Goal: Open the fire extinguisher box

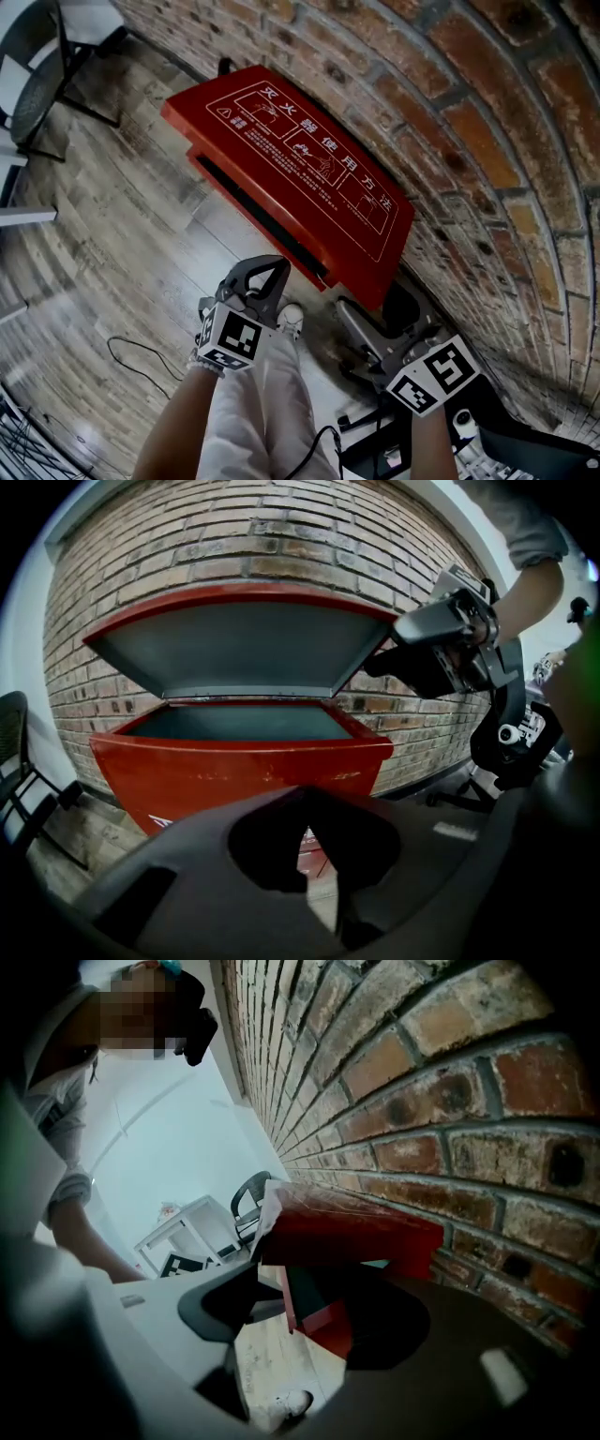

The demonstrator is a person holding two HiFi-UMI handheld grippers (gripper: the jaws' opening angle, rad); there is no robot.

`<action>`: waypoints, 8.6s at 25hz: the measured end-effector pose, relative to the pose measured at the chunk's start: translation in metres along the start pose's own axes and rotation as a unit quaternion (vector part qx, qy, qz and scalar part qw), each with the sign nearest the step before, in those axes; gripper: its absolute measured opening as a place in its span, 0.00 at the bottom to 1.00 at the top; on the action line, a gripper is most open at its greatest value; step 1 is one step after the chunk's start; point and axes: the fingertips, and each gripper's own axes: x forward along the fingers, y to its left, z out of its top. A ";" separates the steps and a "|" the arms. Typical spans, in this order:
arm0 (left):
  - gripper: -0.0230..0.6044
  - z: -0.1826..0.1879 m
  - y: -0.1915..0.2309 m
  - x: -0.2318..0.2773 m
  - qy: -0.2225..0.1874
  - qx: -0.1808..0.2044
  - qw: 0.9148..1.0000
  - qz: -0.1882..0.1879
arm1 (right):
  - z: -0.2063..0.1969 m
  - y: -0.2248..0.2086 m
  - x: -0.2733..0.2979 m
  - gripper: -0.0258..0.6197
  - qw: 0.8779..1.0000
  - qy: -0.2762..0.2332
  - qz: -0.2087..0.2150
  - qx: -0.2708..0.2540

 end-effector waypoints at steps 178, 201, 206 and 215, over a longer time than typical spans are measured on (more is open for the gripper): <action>0.03 0.215 0.024 -0.247 -0.091 0.055 0.992 0.070 | 0.060 0.132 0.009 0.05 0.973 0.077 -0.099 -0.195; 0.03 0.365 0.004 -0.343 -0.168 0.101 0.976 0.091 | 0.234 0.196 -0.127 0.06 0.962 -0.079 -0.134 -0.225; 0.03 0.378 0.003 -0.350 -0.171 0.110 0.975 0.090 | 0.256 0.198 -0.142 0.06 0.960 -0.104 -0.137 -0.219; 0.03 0.399 0.001 -0.356 -0.183 0.131 0.970 0.094 | 0.282 0.201 -0.165 0.06 0.950 -0.146 -0.156 -0.229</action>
